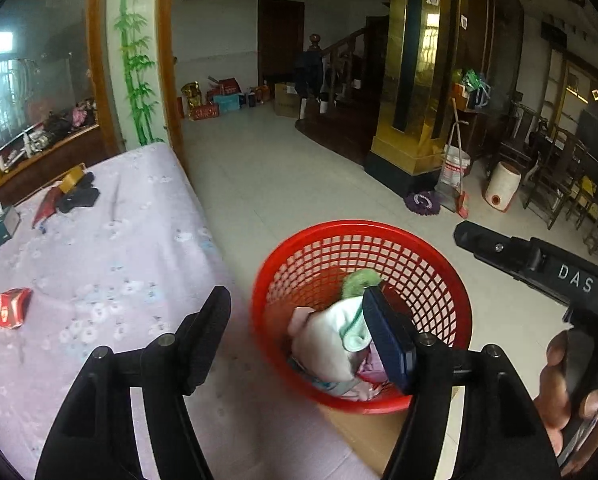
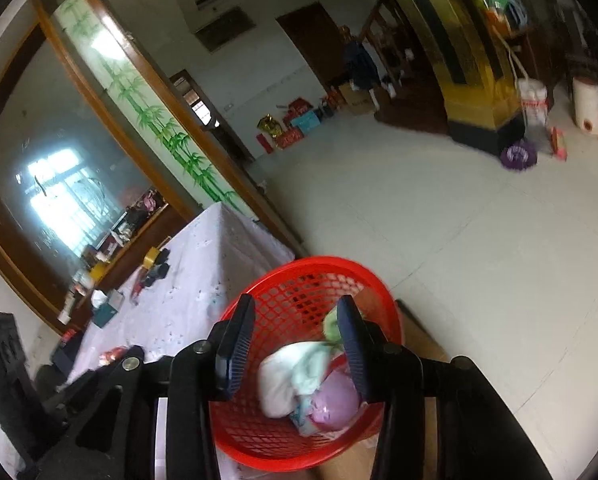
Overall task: Collect trash
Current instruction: 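Move both open tools back over the table toward the remaining trash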
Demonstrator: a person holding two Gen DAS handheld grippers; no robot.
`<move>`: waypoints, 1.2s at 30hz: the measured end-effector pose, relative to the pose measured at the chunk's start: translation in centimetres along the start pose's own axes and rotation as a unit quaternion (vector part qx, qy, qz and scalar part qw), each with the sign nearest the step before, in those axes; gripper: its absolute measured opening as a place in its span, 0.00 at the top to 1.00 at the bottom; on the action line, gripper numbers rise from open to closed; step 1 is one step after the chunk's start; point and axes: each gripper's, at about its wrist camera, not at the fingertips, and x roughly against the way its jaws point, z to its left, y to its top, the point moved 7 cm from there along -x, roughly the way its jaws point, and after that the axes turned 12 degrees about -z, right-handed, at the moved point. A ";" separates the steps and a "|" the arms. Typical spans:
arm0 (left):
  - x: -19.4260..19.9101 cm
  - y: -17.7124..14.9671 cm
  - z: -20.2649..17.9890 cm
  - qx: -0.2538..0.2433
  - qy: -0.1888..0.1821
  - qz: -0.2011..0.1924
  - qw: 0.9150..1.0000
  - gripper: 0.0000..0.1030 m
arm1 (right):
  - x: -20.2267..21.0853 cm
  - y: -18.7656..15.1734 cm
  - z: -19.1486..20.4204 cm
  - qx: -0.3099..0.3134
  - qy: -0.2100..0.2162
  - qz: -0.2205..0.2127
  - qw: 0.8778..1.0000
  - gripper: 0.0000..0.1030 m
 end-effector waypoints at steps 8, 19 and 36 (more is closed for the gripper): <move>4.5 -1.4 6.3 0.025 0.042 -0.002 0.999 0.35 | 1.3 -1.6 4.3 0.018 0.053 0.016 0.998 0.49; 10.7 -3.7 21.7 0.102 0.156 -0.003 0.982 0.35 | 0.9 -6.4 15.1 0.088 0.132 0.071 0.985 0.45; 13.8 -10.4 46.1 0.182 0.333 0.064 0.923 0.26 | -0.9 -14.0 27.7 0.171 0.215 0.154 0.949 0.43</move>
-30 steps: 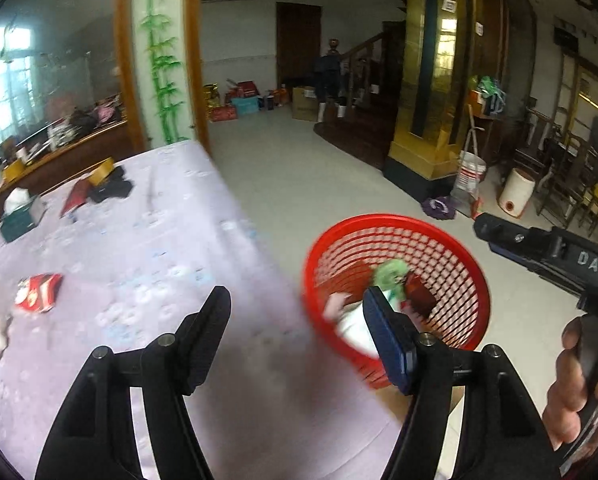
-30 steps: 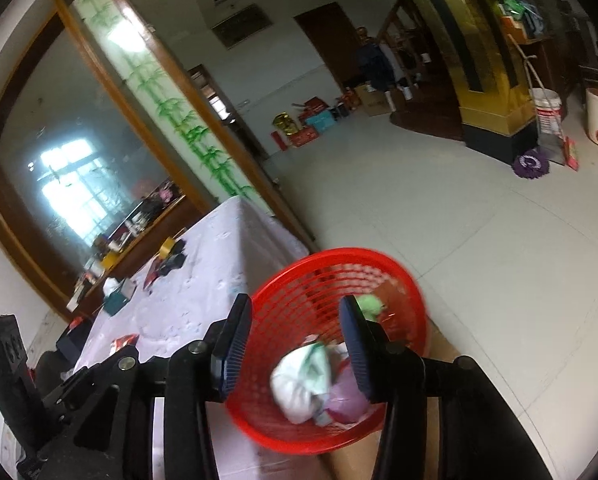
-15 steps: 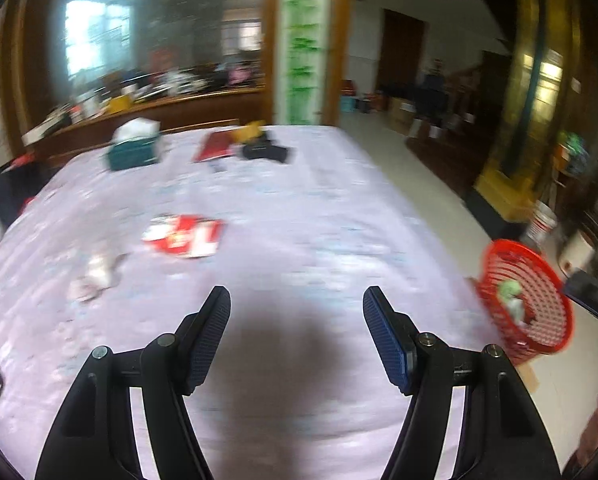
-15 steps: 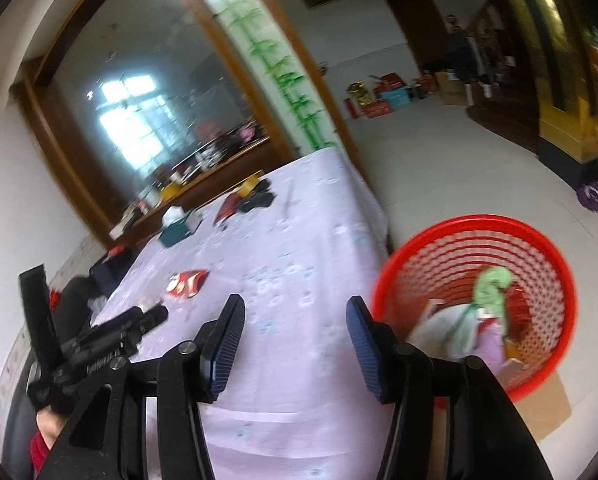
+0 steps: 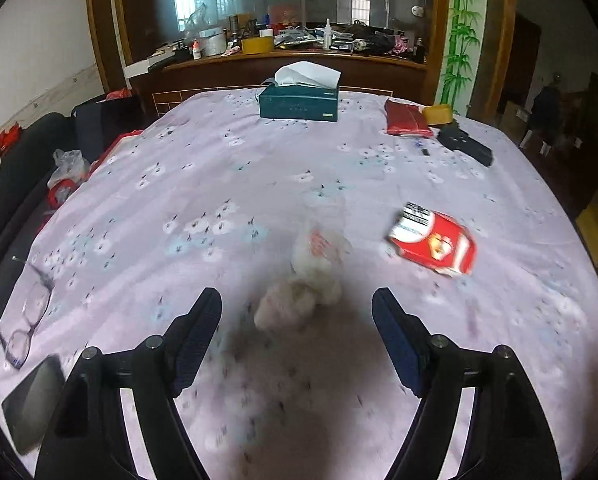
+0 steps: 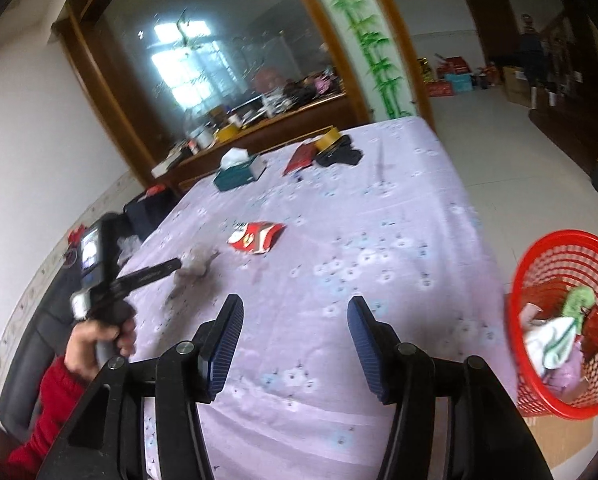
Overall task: Collect trash
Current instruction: 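Move both open tools back over the table toward the remaining trash, then grasp the clear plastic bag with the left tool while the right tool grasps the red-white card box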
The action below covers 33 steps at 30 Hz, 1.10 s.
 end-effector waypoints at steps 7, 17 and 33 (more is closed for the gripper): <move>-5.1 -0.7 -1.0 -0.037 0.019 0.032 0.999 0.26 | -2.4 -0.5 1.6 0.018 0.004 0.029 0.999 0.43; -5.7 -1.6 -0.5 0.007 -0.005 0.037 0.999 0.64 | -8.4 0.2 4.8 0.012 0.042 0.071 0.997 0.39; -4.0 -2.1 1.9 0.043 -0.023 0.000 0.999 0.64 | -26.9 -0.2 4.3 -0.077 0.030 0.148 0.986 0.37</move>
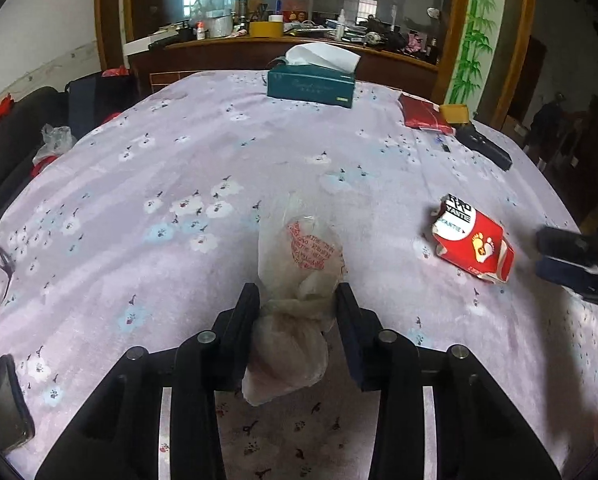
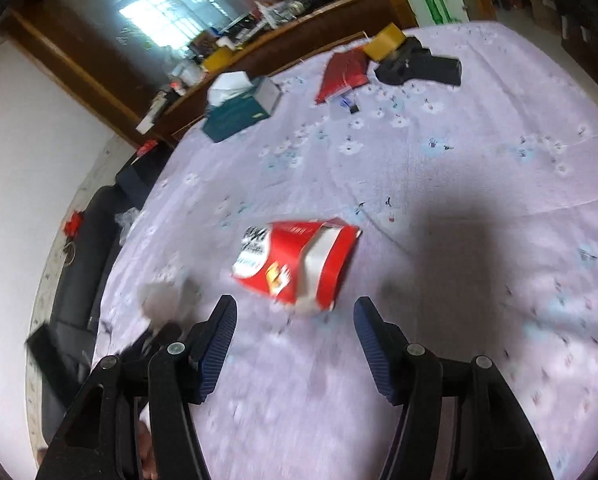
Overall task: Collect trash
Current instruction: 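Grasp the clear plastic bag with the left tool while the right tool grasps the red-white card box, then lift the plastic bag and card box and carry them toward the red wastebasket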
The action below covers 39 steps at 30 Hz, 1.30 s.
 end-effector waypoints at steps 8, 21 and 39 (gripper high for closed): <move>-0.2 0.1 0.5 0.020 -0.007 0.004 1.000 0.64 | -4.4 1.1 0.6 -0.017 0.010 0.008 1.000 0.37; -0.6 0.0 1.7 0.041 0.002 0.013 0.999 0.64 | -4.4 0.3 4.7 0.025 0.054 0.004 0.998 0.90; 0.6 0.7 0.2 0.007 -0.005 -0.021 1.000 0.64 | 11.3 -4.6 3.8 0.117 -0.008 -0.042 0.992 0.96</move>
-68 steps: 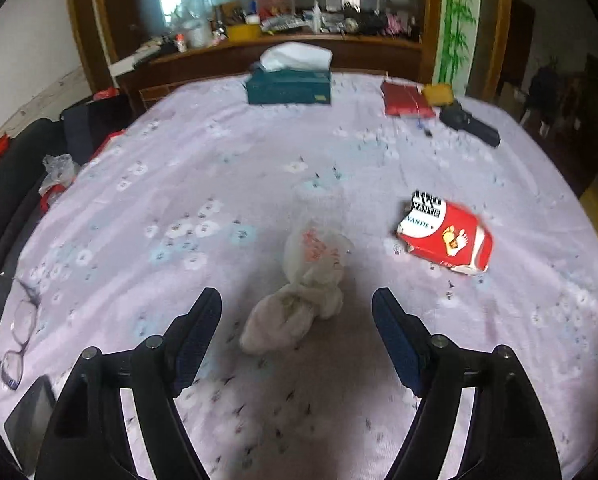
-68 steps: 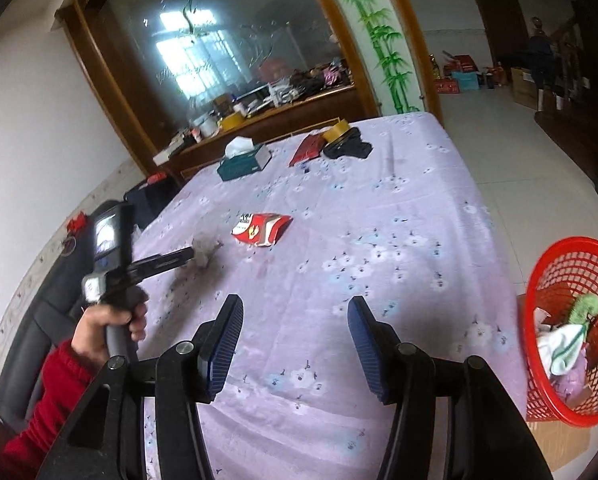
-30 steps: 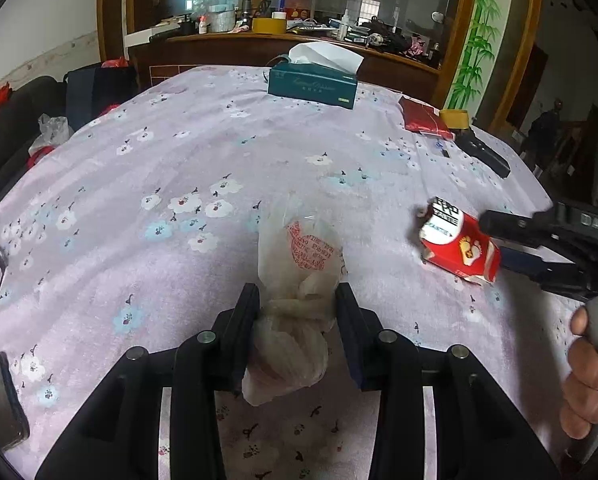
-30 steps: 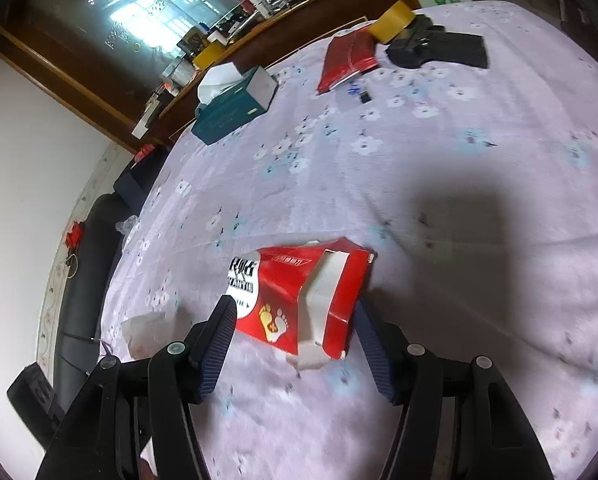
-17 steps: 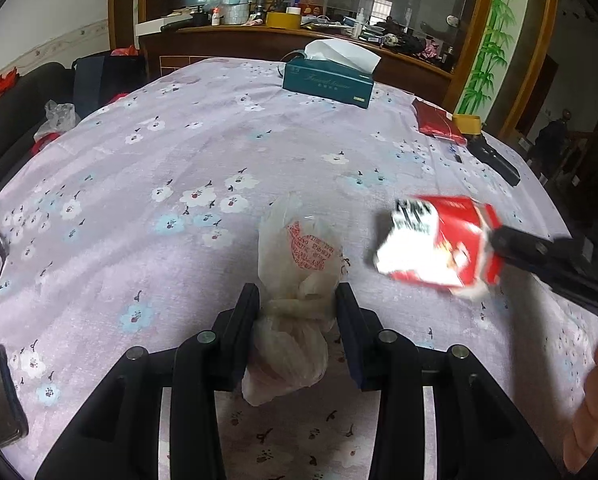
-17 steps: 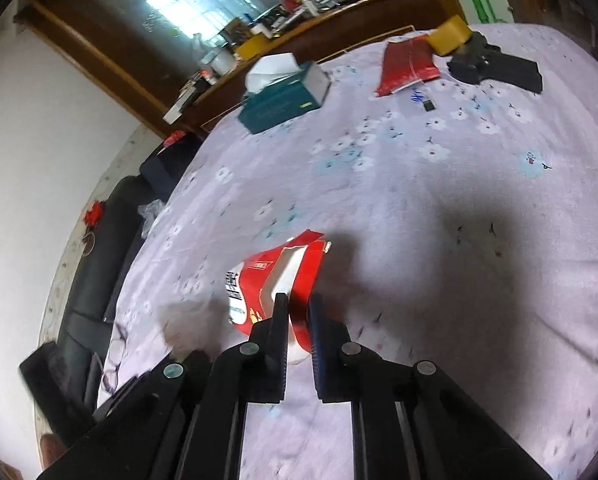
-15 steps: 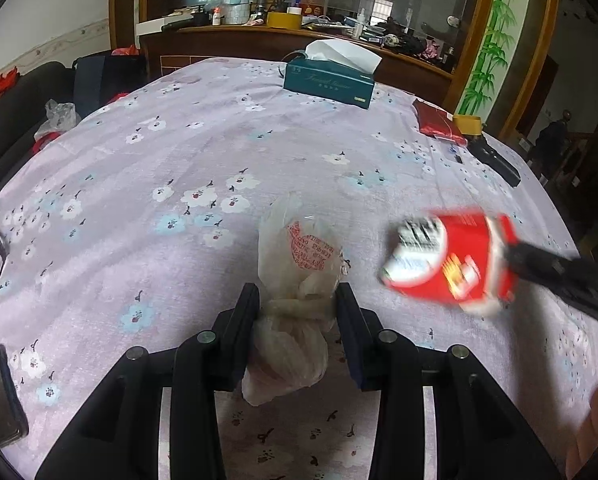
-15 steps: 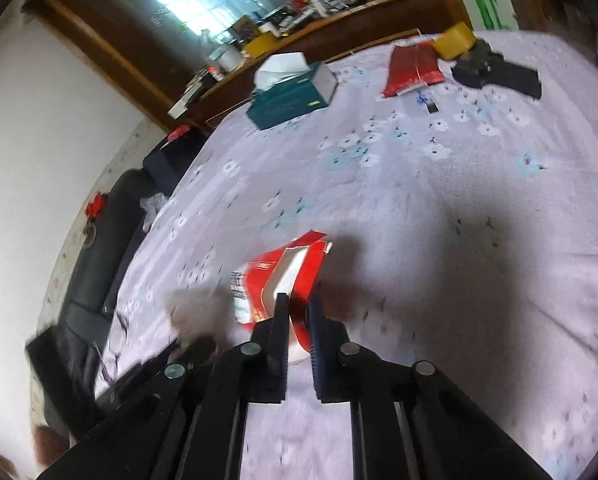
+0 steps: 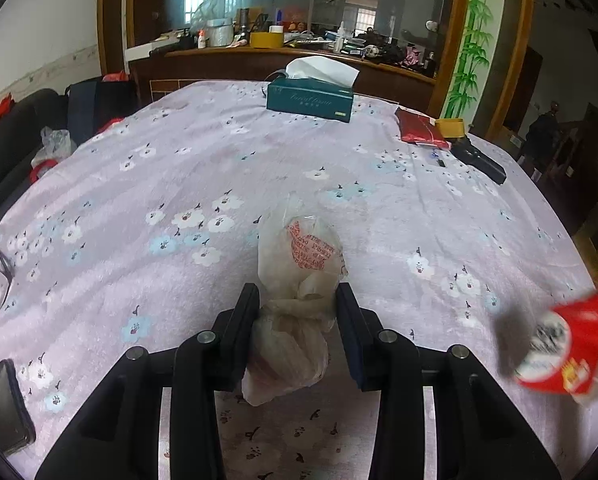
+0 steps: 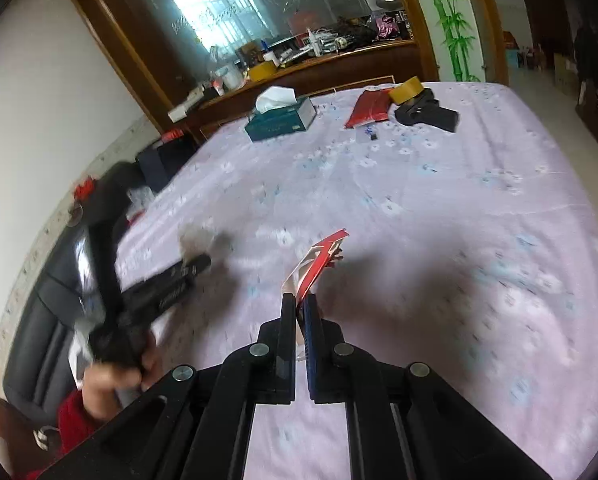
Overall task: Collect trash
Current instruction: 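Lift the plastic bag and card box and carry them toward the red wastebasket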
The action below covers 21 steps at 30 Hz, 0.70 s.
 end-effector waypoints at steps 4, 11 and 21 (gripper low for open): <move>0.1 0.0 -0.6 -0.010 -0.006 -0.002 1.000 0.64 | 2.5 -0.5 0.6 0.038 -0.024 0.009 0.999 0.96; 1.9 0.7 -2.6 -0.020 -0.043 -0.025 0.999 0.64 | 5.2 -1.8 -0.1 0.010 -0.020 -0.027 0.999 0.96; 7.3 1.1 -5.9 -0.044 -0.070 -0.046 0.996 0.64 | 9.5 -2.4 -0.6 0.009 -0.043 -0.101 0.994 0.96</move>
